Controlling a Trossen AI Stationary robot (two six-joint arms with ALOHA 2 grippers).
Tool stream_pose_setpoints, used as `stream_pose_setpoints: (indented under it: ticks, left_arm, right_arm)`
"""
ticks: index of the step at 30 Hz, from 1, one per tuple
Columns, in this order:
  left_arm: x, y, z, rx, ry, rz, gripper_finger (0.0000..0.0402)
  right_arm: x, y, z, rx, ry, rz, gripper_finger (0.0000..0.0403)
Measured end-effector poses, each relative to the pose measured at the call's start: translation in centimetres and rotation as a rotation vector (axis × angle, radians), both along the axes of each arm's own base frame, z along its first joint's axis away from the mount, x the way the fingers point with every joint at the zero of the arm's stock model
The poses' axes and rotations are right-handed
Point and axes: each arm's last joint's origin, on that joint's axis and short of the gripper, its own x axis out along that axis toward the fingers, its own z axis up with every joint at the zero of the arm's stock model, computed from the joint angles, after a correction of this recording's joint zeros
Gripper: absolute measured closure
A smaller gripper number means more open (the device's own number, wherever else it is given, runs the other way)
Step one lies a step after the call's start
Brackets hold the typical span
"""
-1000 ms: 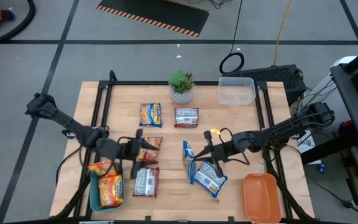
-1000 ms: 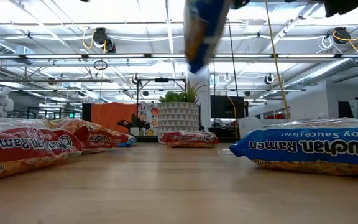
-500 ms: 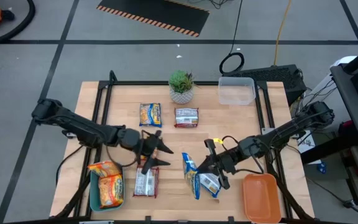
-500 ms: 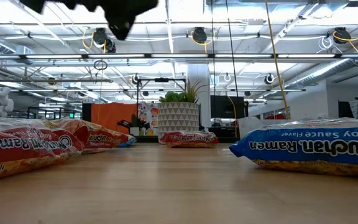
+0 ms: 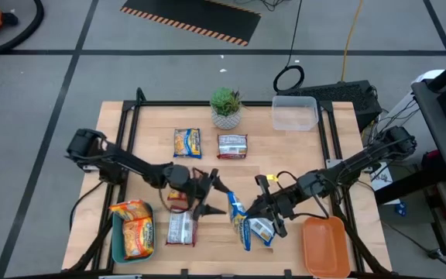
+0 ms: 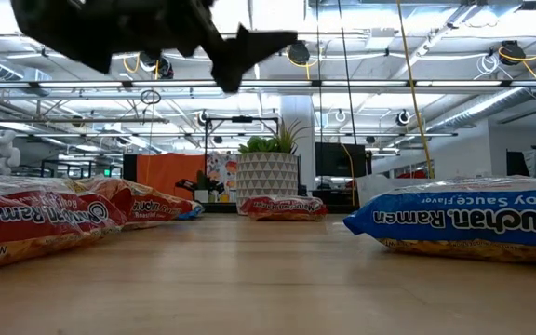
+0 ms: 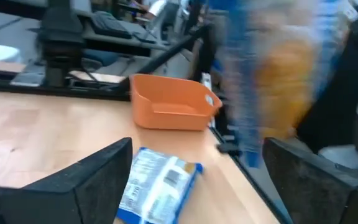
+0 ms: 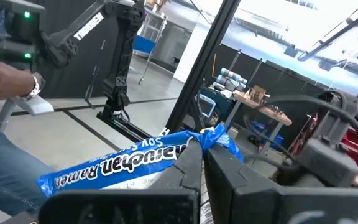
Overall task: Sort Maruchan noodles
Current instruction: Put the middle blue noodle pack into the orange bin
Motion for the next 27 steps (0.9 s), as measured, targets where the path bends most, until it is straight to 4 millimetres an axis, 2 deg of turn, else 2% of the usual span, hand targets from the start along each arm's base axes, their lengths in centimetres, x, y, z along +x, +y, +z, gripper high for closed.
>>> stream_pose_setpoints:
  ticks: [7, 17, 22, 27]
  left_arm:
    - [1.1, -0.1, -0.9, -0.101, -0.098, -0.177, 0.0037]
    - [1.9, -1.9, 0.0, -0.105, -0.185, -0.329, 0.0037]
    - [1.9, -2.9, 0.4, -0.079, -0.218, -0.364, 0.0037]
    - [1.9, -3.0, 0.5, -0.054, -0.241, -0.345, 0.0037]
  right_arm:
    - [0.1, -0.1, -0.1, -0.005, 0.012, -0.004, 0.0403]
    - [0.2, -0.3, -0.5, -0.020, 0.044, -0.011, 0.0403]
    - [0.2, -0.4, -0.6, -0.023, 0.058, -0.017, 0.0403]
    - [0.3, -0.5, -0.7, -0.026, 0.066, -0.021, 0.0403]
